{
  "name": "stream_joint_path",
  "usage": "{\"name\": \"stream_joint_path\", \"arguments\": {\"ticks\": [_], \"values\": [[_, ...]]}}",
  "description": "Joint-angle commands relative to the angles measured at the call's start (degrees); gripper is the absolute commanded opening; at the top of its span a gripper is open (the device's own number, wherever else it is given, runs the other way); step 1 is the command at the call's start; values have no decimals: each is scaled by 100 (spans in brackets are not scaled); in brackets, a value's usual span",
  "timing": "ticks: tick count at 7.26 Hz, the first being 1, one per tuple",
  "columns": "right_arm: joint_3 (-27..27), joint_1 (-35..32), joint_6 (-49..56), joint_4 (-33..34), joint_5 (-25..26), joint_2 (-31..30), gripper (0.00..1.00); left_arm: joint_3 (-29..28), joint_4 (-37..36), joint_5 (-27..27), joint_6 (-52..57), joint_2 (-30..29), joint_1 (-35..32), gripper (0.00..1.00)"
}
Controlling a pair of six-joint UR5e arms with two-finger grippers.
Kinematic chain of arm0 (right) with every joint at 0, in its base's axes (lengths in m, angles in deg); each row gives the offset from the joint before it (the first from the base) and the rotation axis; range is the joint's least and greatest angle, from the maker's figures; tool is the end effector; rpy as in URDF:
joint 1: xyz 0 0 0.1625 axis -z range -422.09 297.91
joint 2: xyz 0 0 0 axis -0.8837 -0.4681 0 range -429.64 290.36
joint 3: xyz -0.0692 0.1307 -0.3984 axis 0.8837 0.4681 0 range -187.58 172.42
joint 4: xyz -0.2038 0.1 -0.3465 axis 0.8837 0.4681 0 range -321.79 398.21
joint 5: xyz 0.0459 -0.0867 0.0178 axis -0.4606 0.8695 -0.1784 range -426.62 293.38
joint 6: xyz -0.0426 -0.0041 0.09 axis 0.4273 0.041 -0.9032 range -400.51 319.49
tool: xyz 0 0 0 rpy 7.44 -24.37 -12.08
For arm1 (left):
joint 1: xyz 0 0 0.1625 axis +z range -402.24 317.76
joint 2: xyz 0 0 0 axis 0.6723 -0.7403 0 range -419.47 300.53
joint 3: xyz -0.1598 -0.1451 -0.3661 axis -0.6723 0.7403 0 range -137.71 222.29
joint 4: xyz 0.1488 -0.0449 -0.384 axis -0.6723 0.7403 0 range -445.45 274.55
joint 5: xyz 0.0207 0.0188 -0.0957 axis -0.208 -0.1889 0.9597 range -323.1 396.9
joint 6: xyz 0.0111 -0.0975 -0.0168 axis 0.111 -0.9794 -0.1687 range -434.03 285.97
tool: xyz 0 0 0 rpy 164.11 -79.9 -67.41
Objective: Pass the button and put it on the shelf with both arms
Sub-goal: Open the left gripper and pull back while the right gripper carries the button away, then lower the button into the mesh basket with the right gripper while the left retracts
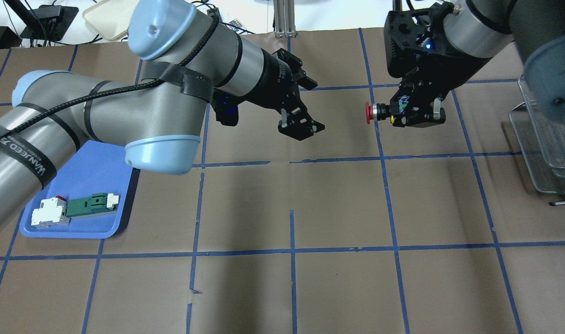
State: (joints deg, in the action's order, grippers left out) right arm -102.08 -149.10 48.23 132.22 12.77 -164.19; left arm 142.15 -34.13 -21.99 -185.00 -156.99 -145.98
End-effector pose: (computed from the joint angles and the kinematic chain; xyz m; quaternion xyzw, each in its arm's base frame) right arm 0.1272 -0.4721 0.4958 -0.6795 0.7270 -0.0908 0.0390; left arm -0.3109 -0.4941 0.4235 0.6776 -0.6631 -0.1508 0.2801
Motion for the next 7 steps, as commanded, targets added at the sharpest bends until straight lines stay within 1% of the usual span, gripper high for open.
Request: {"name": "stream_joint_path", "arguments": {"ticks": [1, 2, 3, 4, 5, 6, 7], "values": [[81, 1118, 422, -41, 479, 138, 0, -10, 699, -716, 1963, 75, 738, 94], [81, 1742, 1043, 3, 480, 235, 0, -97, 1357, -1416, 3383, 189, 1028, 98], [46, 2314, 1475, 47, 506, 279, 0, -81, 2111, -2711, 5216, 312, 1240, 100], [2, 2772, 1888, 517, 872, 515, 0, -98, 2493, -3324, 6531, 443, 1407, 100], [2, 3151, 2771, 887, 1145, 839, 0, -98, 2575, -3496, 7571, 601, 1618, 100], [2, 3546, 3363, 1265, 1131, 1086, 0, -133, 2741, -3506, 8634, 786, 1907, 100], [2, 3811, 3743, 1617, 1070, 1288, 0, -273, 3213, -3506, 9088, 944, 2110, 100]]}}
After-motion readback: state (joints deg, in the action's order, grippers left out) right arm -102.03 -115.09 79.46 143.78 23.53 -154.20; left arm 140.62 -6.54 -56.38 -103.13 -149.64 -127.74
